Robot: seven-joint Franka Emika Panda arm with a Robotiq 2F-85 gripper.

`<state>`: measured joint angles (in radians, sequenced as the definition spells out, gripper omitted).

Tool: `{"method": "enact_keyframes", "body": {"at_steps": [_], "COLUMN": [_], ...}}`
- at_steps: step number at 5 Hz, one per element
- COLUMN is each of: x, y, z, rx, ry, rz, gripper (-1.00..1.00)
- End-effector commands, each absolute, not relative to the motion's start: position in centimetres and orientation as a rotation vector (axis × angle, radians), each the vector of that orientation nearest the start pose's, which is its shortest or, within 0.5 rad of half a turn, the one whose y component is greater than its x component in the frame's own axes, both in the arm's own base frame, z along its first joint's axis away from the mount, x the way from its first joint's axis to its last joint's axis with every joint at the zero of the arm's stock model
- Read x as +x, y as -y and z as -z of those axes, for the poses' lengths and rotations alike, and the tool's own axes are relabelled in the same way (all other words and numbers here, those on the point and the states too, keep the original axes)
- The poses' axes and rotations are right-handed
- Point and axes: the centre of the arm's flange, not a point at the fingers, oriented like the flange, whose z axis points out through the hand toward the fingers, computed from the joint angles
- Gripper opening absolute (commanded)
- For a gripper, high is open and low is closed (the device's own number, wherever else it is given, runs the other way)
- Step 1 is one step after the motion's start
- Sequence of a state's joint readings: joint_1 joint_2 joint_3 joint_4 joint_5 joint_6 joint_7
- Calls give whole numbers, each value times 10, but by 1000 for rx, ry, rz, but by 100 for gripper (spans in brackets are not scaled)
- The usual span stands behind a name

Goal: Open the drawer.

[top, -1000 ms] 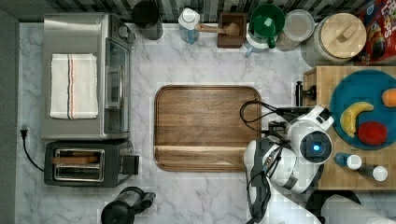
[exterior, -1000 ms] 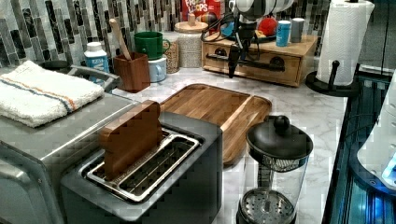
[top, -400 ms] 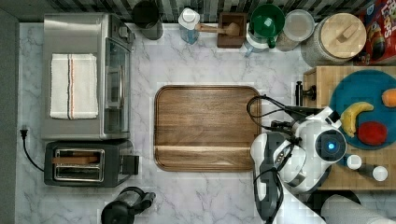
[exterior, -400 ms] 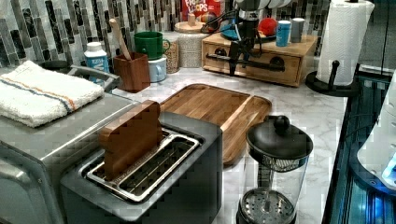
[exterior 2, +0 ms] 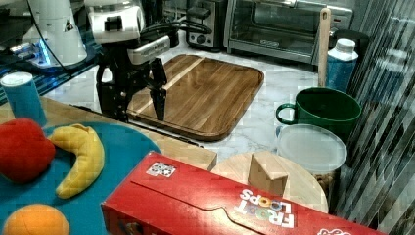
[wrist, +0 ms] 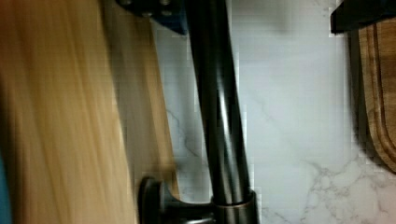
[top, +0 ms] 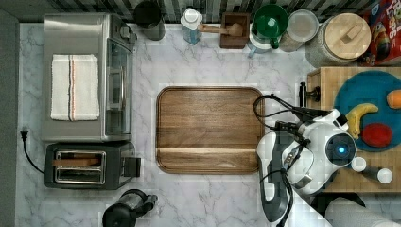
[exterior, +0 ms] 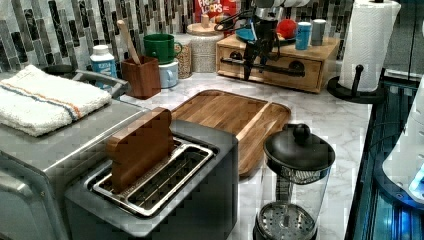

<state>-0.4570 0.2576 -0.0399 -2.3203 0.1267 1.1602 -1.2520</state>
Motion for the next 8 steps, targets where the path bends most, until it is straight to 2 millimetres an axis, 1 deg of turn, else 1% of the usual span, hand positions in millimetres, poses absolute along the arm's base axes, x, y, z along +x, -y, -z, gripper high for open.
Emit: {"method": "enact_keyframes", "body": {"at_steps": [1,2,3,4,5,8], "x": [526,527,527,528,527,527], "y": [24,-8,-19,-22,-22,-22], "z": [-245,-255,-260,-265,-264,-264], "rx": [-3107,-3118,-3123,-3126,-3138,-3138], "ry": [172,89,105,22,-6,-6], "rz": [255,174,162,104,121,121], "gripper": [100,100,100,100,100,100]}}
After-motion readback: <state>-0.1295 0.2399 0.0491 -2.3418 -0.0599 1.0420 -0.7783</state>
